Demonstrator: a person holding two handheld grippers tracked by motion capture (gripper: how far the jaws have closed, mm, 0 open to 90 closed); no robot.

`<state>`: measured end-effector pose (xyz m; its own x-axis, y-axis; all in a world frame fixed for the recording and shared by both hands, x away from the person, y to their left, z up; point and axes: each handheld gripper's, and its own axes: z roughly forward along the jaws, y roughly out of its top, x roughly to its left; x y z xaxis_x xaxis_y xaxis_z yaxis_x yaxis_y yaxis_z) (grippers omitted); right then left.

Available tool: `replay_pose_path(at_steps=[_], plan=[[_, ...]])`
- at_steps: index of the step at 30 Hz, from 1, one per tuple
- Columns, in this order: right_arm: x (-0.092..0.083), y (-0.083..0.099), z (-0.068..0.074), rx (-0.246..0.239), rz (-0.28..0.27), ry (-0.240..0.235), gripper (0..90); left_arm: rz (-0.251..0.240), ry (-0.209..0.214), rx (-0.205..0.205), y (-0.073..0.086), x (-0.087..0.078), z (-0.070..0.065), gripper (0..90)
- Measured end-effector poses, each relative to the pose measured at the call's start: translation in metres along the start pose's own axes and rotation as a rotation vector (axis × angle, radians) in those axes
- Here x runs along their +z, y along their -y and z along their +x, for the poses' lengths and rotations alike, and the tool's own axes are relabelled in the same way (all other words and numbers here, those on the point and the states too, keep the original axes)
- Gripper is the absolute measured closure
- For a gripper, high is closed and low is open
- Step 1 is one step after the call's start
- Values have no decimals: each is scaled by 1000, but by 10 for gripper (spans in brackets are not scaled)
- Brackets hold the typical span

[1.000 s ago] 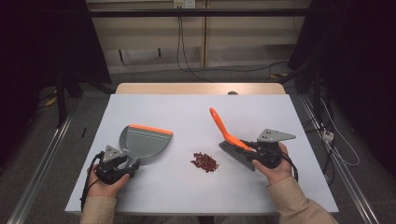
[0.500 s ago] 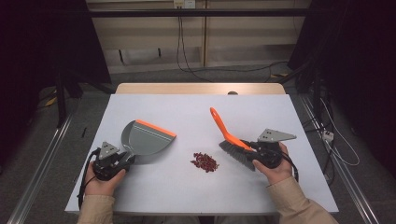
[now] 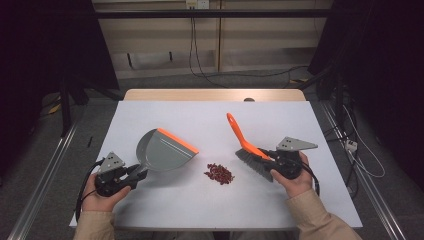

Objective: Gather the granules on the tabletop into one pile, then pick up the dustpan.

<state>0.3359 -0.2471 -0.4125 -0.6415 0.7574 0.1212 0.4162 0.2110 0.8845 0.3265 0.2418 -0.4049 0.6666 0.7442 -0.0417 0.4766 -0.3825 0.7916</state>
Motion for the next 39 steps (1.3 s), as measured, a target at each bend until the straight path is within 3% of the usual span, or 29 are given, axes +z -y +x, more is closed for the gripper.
replay_pose_path(at_steps=[4, 7, 21, 29, 35, 39], plan=[[1, 0, -1, 5, -4, 8, 713, 22, 32, 39, -1, -3, -2, 628], [2, -1, -1, 10, -4, 15, 713, 25, 56, 40, 1, -5, -2, 628], [8, -2, -3, 19, -9, 35, 713, 60, 108, 110, 6, -13, -6, 627], [10, -6, -2, 20, -17, 43, 713, 77, 162, 126, 8, -18, -10, 627], [15, -5, 1, 17, -8, 45, 713, 82, 165, 145, 11, -18, -12, 627], [15, -6, 2, 18, -11, 43, 713, 77, 174, 131, 12, -18, -11, 627]])
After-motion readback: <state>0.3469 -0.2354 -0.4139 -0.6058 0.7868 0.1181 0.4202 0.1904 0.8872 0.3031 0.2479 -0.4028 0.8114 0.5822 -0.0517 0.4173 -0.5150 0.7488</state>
